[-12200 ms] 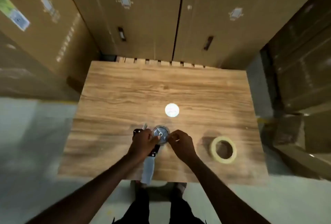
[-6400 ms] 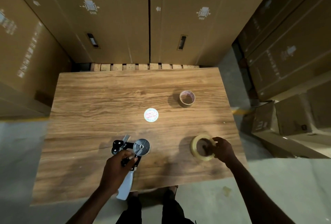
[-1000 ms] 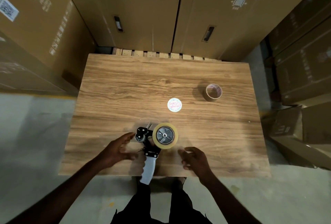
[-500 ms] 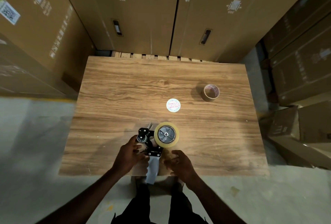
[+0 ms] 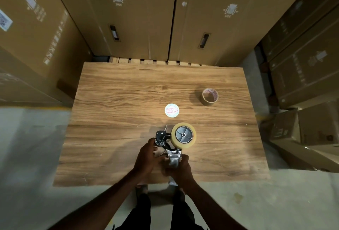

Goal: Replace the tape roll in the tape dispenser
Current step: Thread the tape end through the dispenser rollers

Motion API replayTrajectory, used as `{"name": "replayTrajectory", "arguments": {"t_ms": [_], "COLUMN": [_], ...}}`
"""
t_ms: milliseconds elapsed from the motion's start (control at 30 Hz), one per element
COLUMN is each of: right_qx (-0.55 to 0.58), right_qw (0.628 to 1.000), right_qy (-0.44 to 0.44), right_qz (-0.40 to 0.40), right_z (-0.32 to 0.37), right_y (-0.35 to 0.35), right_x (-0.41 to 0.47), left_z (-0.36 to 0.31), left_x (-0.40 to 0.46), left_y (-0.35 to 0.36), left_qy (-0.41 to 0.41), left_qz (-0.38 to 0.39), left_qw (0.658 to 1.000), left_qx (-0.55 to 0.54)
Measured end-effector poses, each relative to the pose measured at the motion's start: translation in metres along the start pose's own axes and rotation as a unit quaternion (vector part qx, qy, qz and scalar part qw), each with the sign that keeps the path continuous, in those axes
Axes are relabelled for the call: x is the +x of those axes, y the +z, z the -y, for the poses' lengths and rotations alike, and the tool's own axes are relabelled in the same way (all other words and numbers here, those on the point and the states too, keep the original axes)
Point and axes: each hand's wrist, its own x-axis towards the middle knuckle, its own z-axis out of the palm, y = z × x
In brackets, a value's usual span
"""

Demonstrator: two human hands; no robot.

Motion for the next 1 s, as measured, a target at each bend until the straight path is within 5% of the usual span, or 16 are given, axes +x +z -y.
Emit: {"name": "replayTrajectory", "arguments": {"t_ms": [300,467,600,767,1000], "right_qx": [0.074,0.141,0.176,0.197,0.2], "right_qw": [0.993,0.987,0.982,0.979,0.978], "right_qy": [0.005,0.032,0.037,0.038,0.034], "right_qz": [-0.094,-0.076,-0.054,-0.047,-0.048], "right_z": [0.016,0.016,0.019,0.016,0.021], "right_y": [-0.008,-0.017,-0.018,-0.017,-0.02], "right_x": [-0.004,-0.006,-0.007,-0.003,-0.002], "left_z": [-0.032,-0.085,-0.118,-0.147,-0.147], "left_x": [0.017,0.036,0.062,0.079,0.083], "left_y": [-0.033,-0.053,-0.044,-0.015,0.005], "left_qy": [0.051,0.182,0.27,0.202,0.218], "left_qz": [0.052,-0.005,0.018,0.139,0.126], "left_qw": [0.997,0.981,0.947,0.863,0.78], "left_qx": [-0.016,0.063,0.176,0.443,0.572]}}
